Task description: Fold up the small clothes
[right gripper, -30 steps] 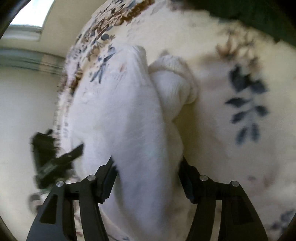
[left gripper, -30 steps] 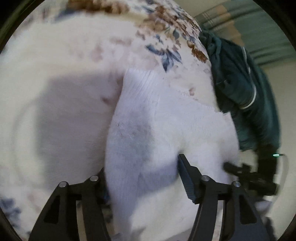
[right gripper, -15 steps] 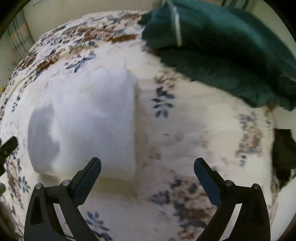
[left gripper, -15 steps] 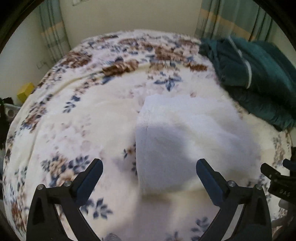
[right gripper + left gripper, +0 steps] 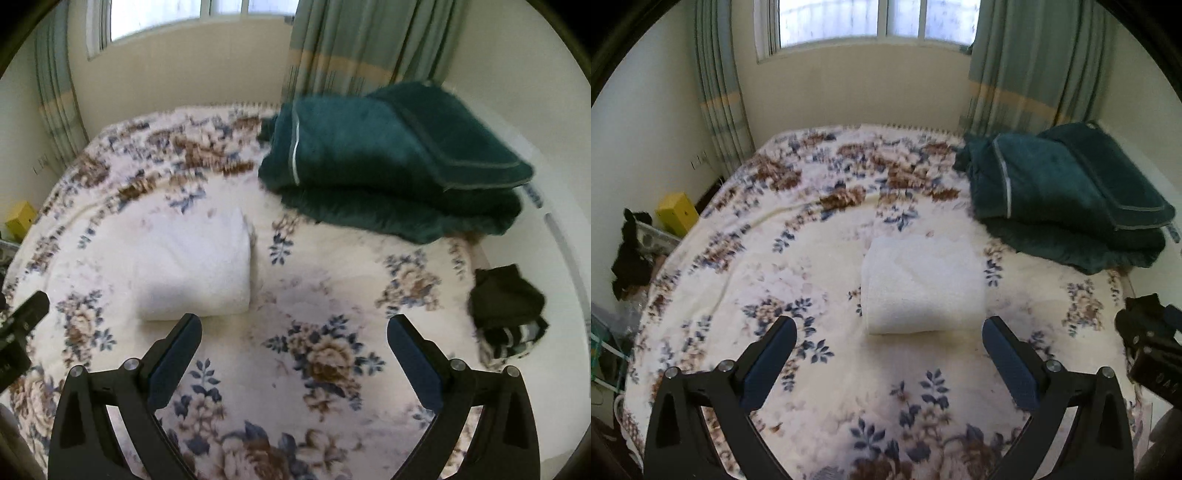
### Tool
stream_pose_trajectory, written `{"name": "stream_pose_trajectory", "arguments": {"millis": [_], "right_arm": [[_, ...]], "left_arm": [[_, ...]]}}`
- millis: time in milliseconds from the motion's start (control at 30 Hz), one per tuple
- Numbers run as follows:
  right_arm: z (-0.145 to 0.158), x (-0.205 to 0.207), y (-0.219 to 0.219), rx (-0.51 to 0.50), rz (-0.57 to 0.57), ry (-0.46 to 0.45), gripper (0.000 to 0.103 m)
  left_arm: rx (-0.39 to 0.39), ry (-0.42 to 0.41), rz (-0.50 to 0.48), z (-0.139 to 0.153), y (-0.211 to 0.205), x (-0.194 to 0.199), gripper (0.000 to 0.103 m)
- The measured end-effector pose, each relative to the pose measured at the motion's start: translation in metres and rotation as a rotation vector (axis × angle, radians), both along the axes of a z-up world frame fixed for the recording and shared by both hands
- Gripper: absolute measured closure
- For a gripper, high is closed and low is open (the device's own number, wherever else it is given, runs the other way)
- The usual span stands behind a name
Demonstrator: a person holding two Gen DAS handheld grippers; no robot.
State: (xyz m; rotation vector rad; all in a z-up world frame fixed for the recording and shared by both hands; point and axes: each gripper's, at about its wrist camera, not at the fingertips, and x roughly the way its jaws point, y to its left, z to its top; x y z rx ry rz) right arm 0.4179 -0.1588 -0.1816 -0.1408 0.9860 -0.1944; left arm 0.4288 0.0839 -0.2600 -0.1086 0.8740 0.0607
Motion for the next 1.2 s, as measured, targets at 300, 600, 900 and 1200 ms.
{"name": "stream_pose_trajectory", "arguments": {"millis": [300, 600, 900, 1200], "right_arm": [[0.148, -0.127, 0.01, 0.032, 0.03, -0.132, 0.001], [0.235, -0.234, 0.011, 0.06, 0.048, -0.231, 0.001], [0.279, -0.29, 0.004, 0.046, 0.086, -0.288, 0.001], [0.295, -0.303, -0.006, 0.038, 0.122, -0.303, 0.0]], "left_arm": [[0.005, -0.092, 0.011, 0.107, -0.007, -0.097, 0.0], [0.041, -0.182, -0.002, 0.168, -0.02, -0.175, 0.0], [0.029, -0.218, 0.003, 0.184, -0.027, -0.214, 0.0], [0.022, -0.232, 0.015, 0.189, -0.03, -0.225, 0.0]]}}
